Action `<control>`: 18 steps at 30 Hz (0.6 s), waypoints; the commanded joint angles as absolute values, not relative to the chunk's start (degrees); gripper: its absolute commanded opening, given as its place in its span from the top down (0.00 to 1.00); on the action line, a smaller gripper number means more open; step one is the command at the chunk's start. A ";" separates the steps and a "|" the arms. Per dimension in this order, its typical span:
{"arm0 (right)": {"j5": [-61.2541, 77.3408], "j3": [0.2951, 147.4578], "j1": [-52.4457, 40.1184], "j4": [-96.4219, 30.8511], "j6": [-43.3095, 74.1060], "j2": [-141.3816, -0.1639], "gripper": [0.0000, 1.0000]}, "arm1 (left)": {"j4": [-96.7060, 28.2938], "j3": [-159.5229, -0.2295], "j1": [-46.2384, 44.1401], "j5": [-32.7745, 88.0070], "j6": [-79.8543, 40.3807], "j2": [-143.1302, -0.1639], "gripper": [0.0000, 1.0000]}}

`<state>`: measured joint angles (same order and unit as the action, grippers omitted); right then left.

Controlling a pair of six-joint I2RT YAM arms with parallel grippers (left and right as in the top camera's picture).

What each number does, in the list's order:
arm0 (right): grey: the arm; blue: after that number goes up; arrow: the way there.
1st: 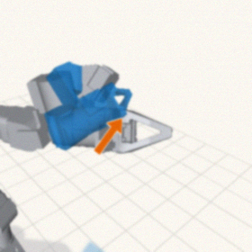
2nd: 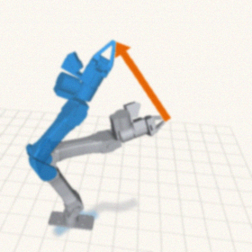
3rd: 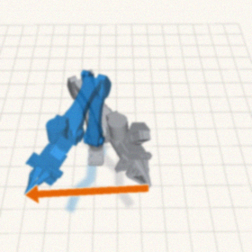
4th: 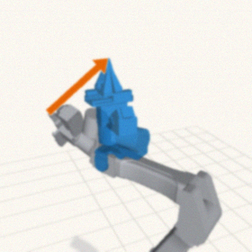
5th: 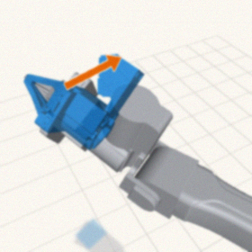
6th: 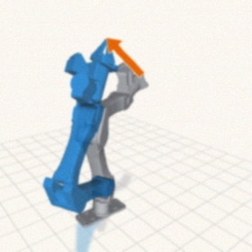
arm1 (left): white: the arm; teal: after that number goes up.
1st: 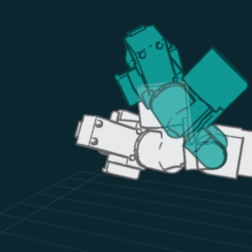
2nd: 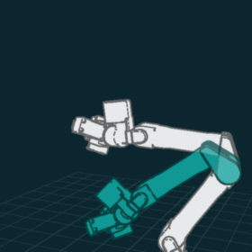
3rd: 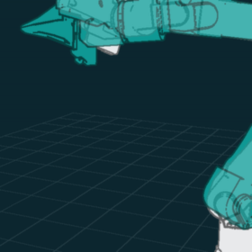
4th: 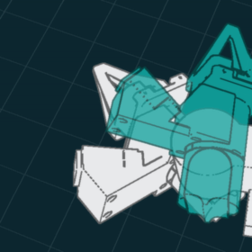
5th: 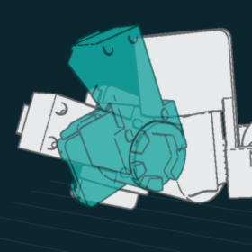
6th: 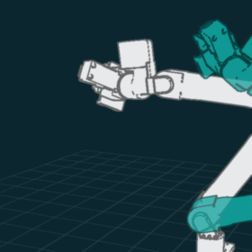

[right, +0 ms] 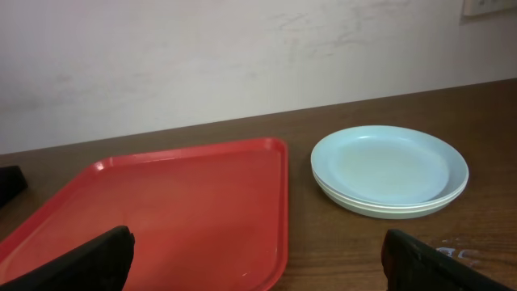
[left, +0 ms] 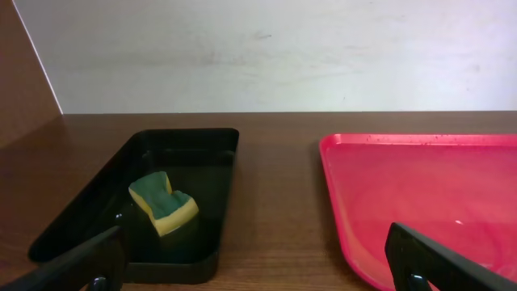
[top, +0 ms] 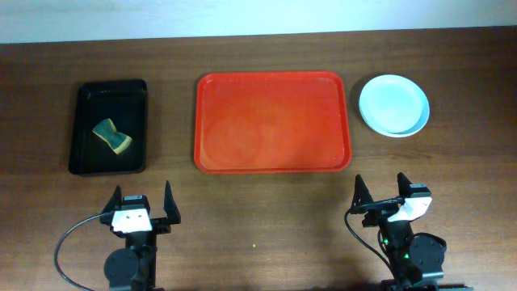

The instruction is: Clean dirty plates on tray and stack at the side

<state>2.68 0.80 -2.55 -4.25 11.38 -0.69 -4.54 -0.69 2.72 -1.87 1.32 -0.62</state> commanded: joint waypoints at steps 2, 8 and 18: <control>2.81 0.32 -2.17 -4.25 10.96 -0.25 0.01 | -4.80 -0.51 2.50 -1.23 2.44 -0.30 0.01; 2.79 0.32 -2.17 -4.27 10.96 -0.25 0.01 | -4.80 -0.51 2.50 -1.23 2.44 -0.30 0.01; -0.36 0.32 -2.26 -4.67 -5.74 -0.19 0.01 | -4.80 -0.51 2.50 -1.23 2.44 -0.30 0.00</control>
